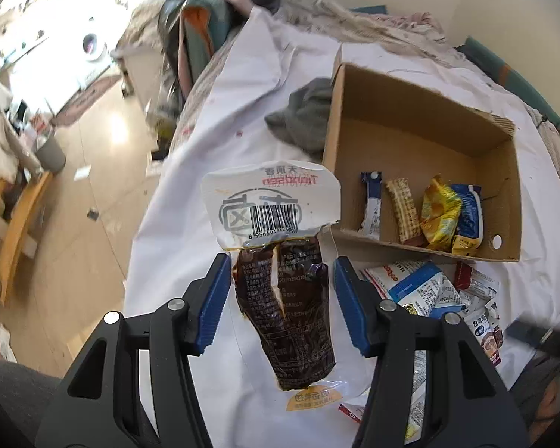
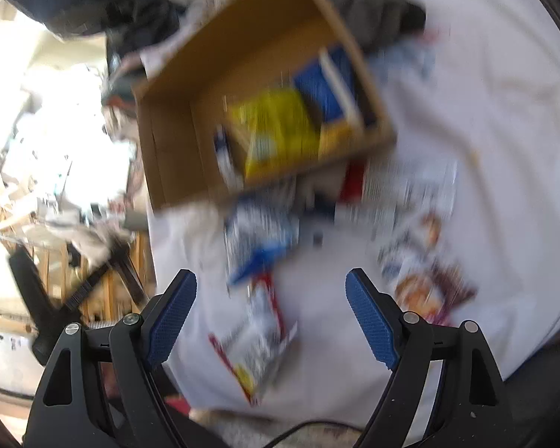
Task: Organize snacks
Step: 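Reach the left gripper to the dark jerky stick and grasp it, then lift the jerky stick with the left gripper while the right grasps a white chip bag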
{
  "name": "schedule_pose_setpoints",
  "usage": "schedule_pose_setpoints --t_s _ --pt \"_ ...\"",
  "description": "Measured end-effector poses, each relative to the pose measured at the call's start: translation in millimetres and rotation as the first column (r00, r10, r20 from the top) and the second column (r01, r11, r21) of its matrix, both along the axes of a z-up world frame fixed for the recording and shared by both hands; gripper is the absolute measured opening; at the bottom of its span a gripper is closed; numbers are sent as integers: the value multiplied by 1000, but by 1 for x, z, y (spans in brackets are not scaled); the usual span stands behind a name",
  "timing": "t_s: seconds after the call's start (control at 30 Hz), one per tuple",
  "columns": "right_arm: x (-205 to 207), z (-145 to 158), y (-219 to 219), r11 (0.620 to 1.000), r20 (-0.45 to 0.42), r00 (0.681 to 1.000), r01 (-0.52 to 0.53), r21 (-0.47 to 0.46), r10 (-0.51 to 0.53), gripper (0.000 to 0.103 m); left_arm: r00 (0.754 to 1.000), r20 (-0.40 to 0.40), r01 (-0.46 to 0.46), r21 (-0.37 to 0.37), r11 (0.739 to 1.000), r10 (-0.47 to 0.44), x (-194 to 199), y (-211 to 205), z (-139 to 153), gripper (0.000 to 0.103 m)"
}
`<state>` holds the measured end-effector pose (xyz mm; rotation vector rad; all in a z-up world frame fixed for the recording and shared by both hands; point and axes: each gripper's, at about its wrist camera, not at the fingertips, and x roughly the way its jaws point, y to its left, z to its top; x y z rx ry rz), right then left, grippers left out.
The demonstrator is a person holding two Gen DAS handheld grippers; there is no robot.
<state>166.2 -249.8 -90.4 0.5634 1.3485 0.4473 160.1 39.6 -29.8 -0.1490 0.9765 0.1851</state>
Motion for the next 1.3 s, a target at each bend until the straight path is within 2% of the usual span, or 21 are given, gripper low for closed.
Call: schedule_pose_setpoints --t_s 0.17,0.23,0.33,0.43,0.5,0.63,0.7,0.83,1.07,1.3 --pt "-31 -44 32 999 -189 982 -11 50 20 85 1000 8 4 -29 1000 -3 -9 -1 2 52" --pt "-38 -56 40 998 -231 973 5 60 9 85 1000 -4 -3 -54 999 3 -11 1 -1 52" --pt "-40 -65 50 999 -247 969 16 48 -3 85 1000 -25 -1 -91 996 -1 -12 2 -5 52" --pt "-38 -67 62 1000 -207 978 -2 19 6 83 1000 -21 7 -94 996 -9 -14 2 -3 52" --pt "-37 -67 67 1000 -192 981 -9 8 10 70 1000 -16 7 -101 995 -9 -15 3 -1 52" --pt "-36 -66 72 999 -159 987 -34 -13 32 51 1000 -10 10 -114 993 -11 -17 4 1 52" --pt "-37 -59 71 999 -139 989 -48 0 47 37 1000 -9 8 -120 993 -9 -17 5 1 52" --pt "-41 -41 66 997 -84 994 -62 41 66 23 1000 -6 2 -124 992 -3 -18 5 2 52" --pt "-47 -4 50 989 20 997 -80 122 78 18 1000 15 7 -116 993 -5 -20 4 5 52" --pt "-41 48 9 988 209 978 -52 145 21 13 997 71 41 -115 993 -33 -19 1 23 52"
